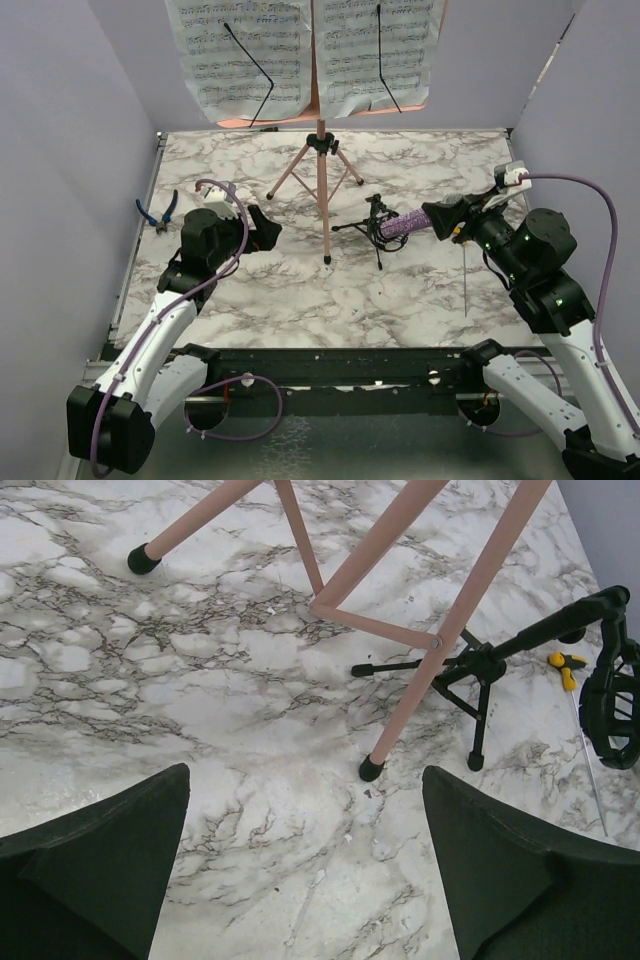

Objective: Set up the instrument practice props

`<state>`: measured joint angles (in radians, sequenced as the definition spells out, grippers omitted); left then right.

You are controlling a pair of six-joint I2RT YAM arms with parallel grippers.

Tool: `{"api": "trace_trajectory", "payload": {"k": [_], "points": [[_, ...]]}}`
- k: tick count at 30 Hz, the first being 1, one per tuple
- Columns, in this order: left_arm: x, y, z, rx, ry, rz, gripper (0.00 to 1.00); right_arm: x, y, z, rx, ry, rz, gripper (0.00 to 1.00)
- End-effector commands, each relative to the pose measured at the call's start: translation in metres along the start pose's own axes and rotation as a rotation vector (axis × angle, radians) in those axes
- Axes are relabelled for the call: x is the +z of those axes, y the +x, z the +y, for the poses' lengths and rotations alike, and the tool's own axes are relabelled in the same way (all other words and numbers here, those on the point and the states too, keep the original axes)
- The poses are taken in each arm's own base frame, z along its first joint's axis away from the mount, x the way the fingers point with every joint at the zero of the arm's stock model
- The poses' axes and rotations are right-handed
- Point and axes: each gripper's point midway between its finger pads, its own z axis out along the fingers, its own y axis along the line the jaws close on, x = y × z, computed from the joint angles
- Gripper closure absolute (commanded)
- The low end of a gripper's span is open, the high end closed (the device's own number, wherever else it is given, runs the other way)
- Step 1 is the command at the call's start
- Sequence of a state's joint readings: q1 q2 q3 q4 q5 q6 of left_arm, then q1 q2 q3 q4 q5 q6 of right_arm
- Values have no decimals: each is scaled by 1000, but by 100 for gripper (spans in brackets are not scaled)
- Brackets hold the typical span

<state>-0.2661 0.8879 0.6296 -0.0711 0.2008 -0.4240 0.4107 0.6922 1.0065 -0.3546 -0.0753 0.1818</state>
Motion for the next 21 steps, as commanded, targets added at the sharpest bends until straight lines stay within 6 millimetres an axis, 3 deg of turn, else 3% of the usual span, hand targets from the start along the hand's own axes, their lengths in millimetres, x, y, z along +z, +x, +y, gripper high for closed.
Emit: {"api": "trace_trajectory", "payload": {"k": [1, 7, 21], "points": [[-6, 4, 8, 41, -18, 5, 1, 9, -15, -2, -9, 7, -70, 99], [-9, 4, 10, 34, -28, -6, 1, 16, -9, -7, -23, 26, -42, 100], [-7, 4, 13, 18, -30, -1, 1, 5, -4, -19, -40, 91, -42, 99]]}}
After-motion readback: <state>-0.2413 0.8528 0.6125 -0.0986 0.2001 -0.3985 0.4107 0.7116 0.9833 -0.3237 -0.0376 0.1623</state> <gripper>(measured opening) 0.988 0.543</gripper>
